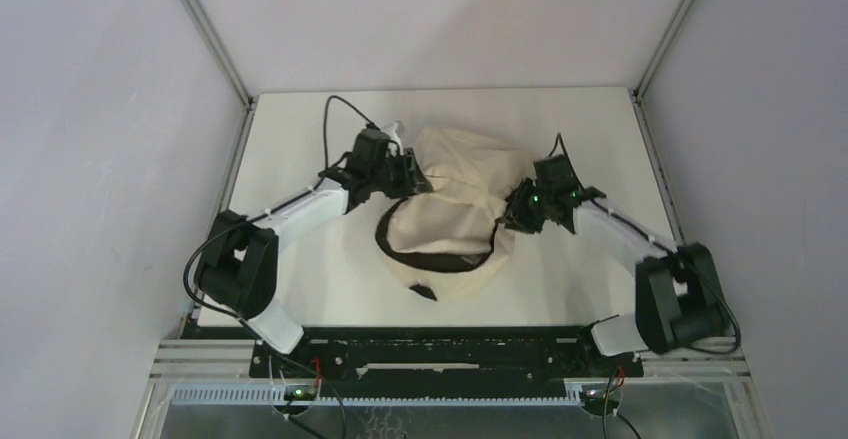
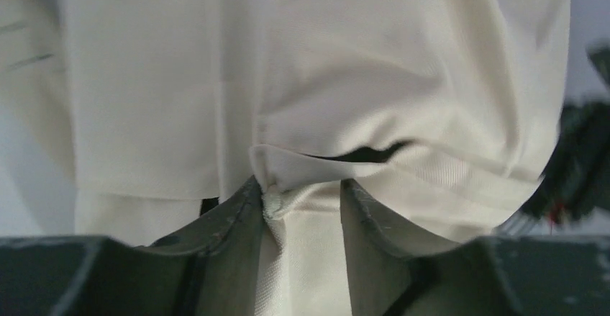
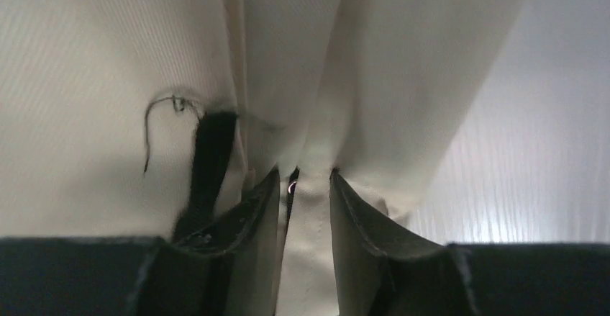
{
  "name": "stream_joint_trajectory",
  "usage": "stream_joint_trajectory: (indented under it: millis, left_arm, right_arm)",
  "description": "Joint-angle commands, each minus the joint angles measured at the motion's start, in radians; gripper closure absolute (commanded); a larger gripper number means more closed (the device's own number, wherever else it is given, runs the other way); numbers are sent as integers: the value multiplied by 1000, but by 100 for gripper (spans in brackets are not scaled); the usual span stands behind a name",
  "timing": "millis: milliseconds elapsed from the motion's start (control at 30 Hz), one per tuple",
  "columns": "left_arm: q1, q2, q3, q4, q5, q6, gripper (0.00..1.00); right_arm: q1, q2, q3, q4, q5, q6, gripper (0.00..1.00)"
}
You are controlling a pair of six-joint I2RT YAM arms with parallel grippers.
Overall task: Pack the student bag
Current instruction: Zip the student bag at the center of the board, then adjust the student bag at the center of the board.
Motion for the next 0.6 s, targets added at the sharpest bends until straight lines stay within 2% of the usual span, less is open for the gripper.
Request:
stream_joint_trajectory:
  millis: [0,100,233,367,433,567]
  left_arm:
    - [-189,-59,92,-10,66,-50,51]
    - [-215,-110,143,-80,41,13,49]
    - [-211,-275,96,-158,-158,134,39]
    - [-197,-418,-26,-146,-404,153,9]
    - [-166,-439,-53,-157,-387,154,7]
    - [-152,-421,-58,-202,-289,223,10]
  right_arm:
    - [-83,180,253,143,4,-102,61]
    - [-146,271,390,78,-43,-141,62]
    - [-171,196,413,27,-3,-205,54]
    - [-171,90,379,-50,51,-251,46]
    - [-171,27,330,-76,81,-258,44]
    - [-171,-101,249,-103,92,-253,43]
